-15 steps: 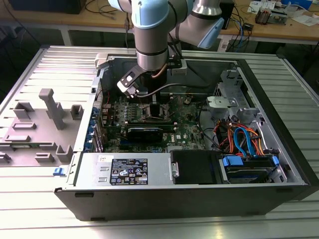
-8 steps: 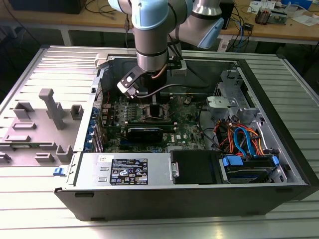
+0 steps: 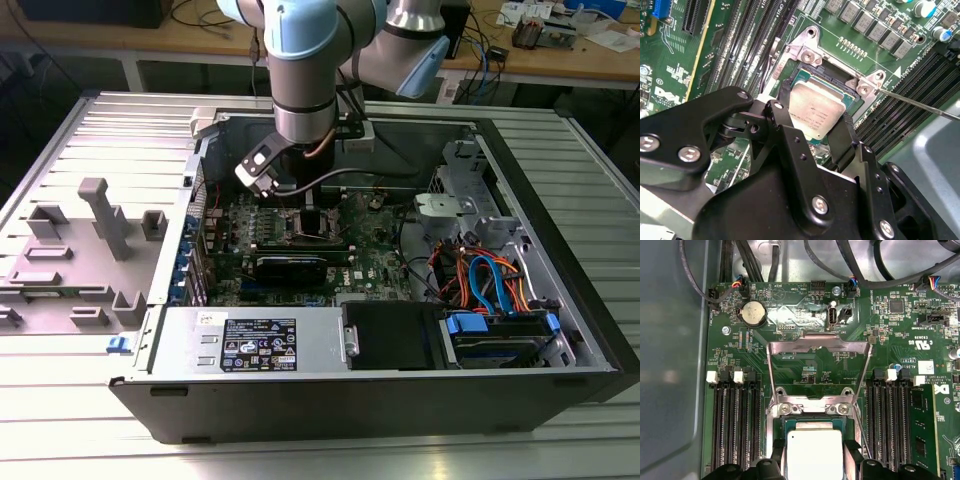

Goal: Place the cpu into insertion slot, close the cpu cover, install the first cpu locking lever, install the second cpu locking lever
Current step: 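Place the cpu into insertion slot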

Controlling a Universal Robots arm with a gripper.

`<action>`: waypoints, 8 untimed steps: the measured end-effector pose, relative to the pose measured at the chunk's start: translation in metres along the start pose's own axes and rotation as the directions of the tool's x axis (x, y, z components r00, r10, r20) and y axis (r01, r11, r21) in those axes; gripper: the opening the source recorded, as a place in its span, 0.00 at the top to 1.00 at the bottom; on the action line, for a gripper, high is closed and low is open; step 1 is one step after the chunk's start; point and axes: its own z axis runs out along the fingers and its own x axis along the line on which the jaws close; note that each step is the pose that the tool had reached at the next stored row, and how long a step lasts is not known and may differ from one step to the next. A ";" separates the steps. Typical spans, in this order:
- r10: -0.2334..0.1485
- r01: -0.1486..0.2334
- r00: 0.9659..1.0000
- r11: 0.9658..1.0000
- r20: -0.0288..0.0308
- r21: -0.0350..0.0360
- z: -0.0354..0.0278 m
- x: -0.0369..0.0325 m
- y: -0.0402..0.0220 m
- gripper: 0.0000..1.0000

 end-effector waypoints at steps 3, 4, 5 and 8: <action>0.000 0.000 1.000 1.000 0.001 0.000 -0.0001 0.0000 -0.0002 0.45; 0.000 0.000 1.000 1.000 0.001 -0.001 0.0001 0.0000 -0.0002 0.45; 0.000 0.000 1.000 1.000 0.002 -0.001 0.0002 0.0001 -0.0002 0.45; 0.001 -0.001 1.000 1.000 0.003 -0.001 0.0011 0.0001 -0.0003 0.45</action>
